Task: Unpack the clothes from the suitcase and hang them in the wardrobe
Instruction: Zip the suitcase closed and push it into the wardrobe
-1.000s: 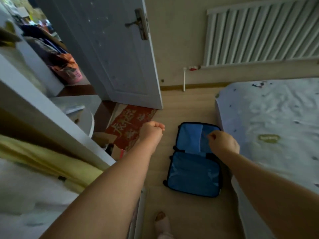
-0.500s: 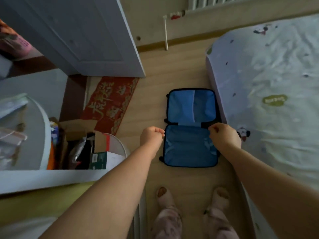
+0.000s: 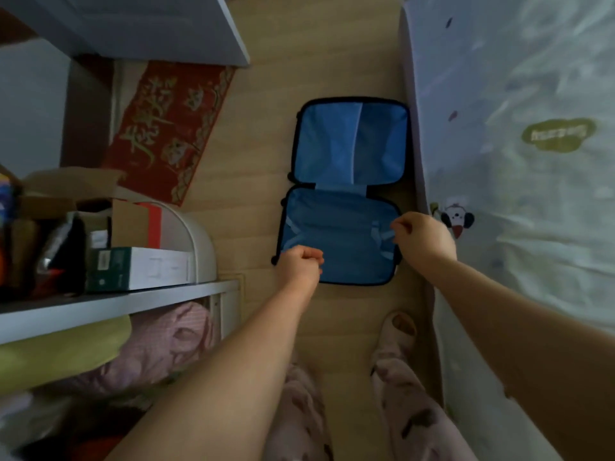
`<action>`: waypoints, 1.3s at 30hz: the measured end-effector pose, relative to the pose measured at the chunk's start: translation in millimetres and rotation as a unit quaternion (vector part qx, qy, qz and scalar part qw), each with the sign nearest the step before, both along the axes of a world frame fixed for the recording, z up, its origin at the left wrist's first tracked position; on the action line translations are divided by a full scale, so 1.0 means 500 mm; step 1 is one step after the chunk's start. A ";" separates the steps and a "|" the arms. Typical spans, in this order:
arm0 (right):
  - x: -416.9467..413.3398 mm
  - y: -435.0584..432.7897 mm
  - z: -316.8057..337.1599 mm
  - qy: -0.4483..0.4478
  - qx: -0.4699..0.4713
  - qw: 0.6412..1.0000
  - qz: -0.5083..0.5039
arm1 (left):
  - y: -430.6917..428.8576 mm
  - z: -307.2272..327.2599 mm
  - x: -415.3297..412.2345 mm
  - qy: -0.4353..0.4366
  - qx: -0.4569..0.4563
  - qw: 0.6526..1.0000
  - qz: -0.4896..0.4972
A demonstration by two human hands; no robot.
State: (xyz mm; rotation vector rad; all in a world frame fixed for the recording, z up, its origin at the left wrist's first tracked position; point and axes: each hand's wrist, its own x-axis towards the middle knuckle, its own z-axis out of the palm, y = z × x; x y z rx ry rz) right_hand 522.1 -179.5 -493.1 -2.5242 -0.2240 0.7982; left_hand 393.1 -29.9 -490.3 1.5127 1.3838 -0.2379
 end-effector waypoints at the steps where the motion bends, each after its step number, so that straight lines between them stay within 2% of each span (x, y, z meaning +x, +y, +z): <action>1: 0.002 -0.007 -0.022 0.000 -0.003 1.000 -0.004 | -0.013 -0.025 0.004 0.000 -0.002 1.000 -0.009; 7: -0.041 -0.030 -0.188 0.027 -0.030 0.999 -0.018 | -0.027 -0.191 -0.019 0.013 0.000 0.998 -0.053; 17: -0.059 0.032 -0.455 0.023 -0.035 0.999 -0.003 | 0.060 -0.476 -0.053 0.017 0.030 0.999 -0.019; 20: -0.027 0.055 -0.541 -0.011 -0.050 0.999 -0.001 | 0.087 -0.570 -0.029 -0.004 0.048 0.999 -0.008; 25: 0.045 0.104 -0.689 -0.119 -0.088 0.988 0.037 | 0.138 -0.706 0.023 -0.044 0.112 0.993 -0.017; 30: 0.095 0.152 -0.781 -0.225 -0.095 0.969 0.039 | 0.194 -0.785 0.062 -0.097 0.230 0.968 -0.028; 32: 0.110 0.158 -0.796 -0.261 -0.098 0.960 0.011 | 0.223 -0.797 0.073 -0.087 0.290 0.952 -0.042; 34: 0.118 0.159 -0.803 -0.259 -0.101 0.960 -0.025 | 0.253 -0.806 0.076 -0.067 0.333 0.940 -0.037; 36: 0.121 0.155 -0.807 -0.221 -0.124 0.966 -0.047 | 0.267 -0.811 0.069 -0.038 0.347 0.936 -0.031; 39: 0.119 0.147 -0.816 -0.152 -0.172 0.973 -0.025 | 0.263 -0.823 0.050 0.005 0.340 0.937 -0.083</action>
